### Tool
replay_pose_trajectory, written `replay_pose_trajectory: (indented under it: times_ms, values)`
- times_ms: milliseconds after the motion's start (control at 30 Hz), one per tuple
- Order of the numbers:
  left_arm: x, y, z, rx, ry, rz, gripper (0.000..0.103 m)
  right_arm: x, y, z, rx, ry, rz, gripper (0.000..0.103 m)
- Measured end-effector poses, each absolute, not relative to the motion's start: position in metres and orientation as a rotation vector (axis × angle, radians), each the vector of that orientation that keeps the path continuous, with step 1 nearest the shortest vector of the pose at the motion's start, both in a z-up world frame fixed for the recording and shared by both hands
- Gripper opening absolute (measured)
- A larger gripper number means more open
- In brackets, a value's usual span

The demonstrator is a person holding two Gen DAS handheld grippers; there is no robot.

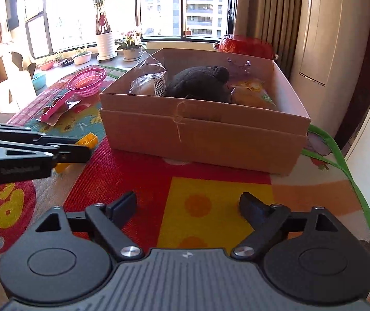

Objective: Organize objects
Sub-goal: 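Grasp the yellow toy brick on the mat with the left tool, then lift the yellow brick with the left tool while the right tool grasps a second yellow brick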

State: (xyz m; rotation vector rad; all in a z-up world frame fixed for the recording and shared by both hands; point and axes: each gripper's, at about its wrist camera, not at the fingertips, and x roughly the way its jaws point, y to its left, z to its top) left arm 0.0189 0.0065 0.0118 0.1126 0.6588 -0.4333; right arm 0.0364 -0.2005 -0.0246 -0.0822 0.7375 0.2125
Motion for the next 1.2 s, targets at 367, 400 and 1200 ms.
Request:
replay_pose_trajectory:
  times_ms: [367,400,1200]
  values:
    - [-0.01,0.139,0.018,-0.205,0.47,-0.117,0.017,0.07,-0.121,0.058,-0.136,0.642,0.452,0.087]
    - [-0.013,0.146,0.016,-0.226,0.452,-0.1,0.017,0.084,-0.107,0.068,-0.126,0.652,0.478,0.089]
    - [-0.021,0.203,0.007,-0.535,0.405,-0.118,0.017,0.273,0.054,0.002,-0.306,1.028,0.386,0.019]
